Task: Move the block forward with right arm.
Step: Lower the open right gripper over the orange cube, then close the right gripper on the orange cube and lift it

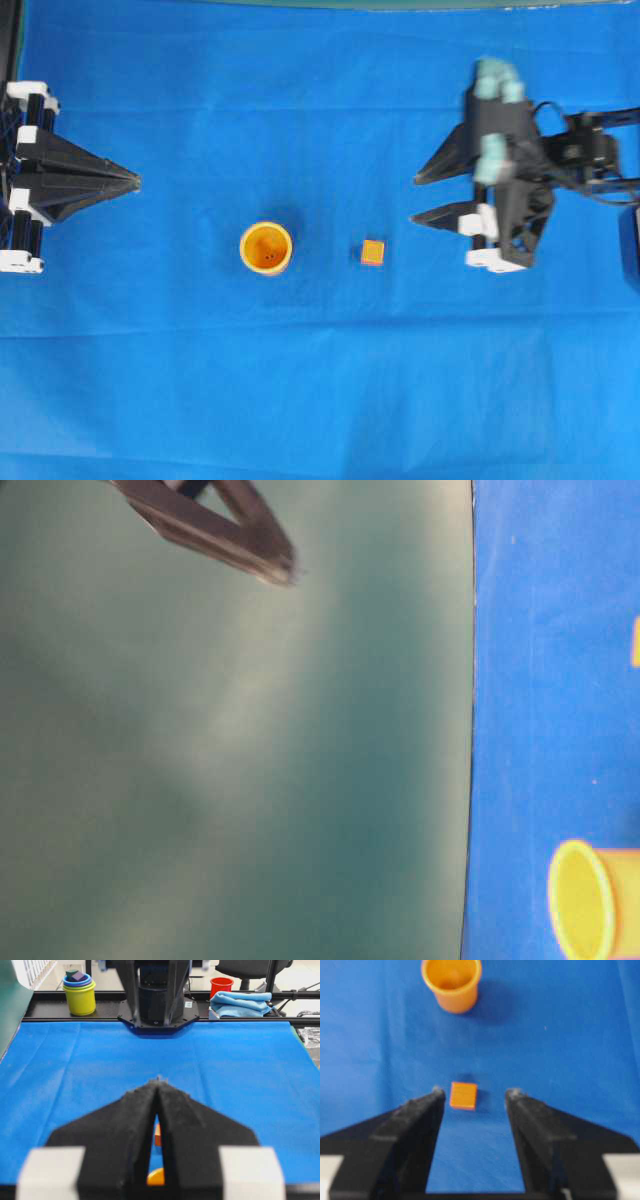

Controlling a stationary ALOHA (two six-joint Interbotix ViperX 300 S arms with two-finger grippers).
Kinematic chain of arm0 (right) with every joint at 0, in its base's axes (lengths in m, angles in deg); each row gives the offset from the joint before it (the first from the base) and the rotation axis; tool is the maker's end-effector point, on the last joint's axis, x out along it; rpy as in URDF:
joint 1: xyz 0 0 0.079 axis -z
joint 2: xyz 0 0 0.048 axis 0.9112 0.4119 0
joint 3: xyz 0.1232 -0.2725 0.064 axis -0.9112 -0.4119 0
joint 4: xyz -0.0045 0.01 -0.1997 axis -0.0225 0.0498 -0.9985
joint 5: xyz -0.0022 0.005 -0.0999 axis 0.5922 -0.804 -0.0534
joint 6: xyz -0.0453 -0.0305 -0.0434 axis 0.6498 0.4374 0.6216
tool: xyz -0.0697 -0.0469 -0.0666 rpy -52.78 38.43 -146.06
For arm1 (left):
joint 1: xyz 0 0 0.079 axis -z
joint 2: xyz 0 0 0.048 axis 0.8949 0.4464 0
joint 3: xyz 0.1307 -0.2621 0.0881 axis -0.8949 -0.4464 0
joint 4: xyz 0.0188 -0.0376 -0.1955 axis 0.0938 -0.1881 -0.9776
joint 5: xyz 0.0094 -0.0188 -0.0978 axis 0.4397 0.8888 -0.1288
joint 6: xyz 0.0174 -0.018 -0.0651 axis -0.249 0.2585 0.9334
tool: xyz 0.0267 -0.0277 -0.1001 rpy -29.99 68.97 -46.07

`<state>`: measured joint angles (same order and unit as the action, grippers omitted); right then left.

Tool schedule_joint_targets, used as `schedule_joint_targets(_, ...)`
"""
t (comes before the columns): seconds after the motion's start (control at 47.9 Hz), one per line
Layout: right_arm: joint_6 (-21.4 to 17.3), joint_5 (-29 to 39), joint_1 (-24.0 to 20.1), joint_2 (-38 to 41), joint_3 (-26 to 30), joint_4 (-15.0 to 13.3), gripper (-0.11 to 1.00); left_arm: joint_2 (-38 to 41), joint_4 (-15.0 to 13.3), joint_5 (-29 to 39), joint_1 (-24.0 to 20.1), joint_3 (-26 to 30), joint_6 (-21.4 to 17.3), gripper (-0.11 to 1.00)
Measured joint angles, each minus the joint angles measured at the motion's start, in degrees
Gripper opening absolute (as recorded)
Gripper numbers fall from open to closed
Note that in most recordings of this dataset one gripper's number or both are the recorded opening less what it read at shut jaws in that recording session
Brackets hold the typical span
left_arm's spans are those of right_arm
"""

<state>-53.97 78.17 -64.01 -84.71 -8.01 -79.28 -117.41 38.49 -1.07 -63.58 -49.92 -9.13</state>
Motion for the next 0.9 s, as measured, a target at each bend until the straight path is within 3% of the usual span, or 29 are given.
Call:
schedule_joint_targets(0.48,0.0,0.5,0.1,15.7,3.4,-0.8,0.60,-0.2,-0.1,0.0,0.0,0.1,-0.1,0.00)
schedule_joint_targets(0.898,0.0,-1.5,0.0,21.0,4.0,-0.9,0.61,-0.1,-0.1,0.0,0.0,0.1,0.0,0.00)
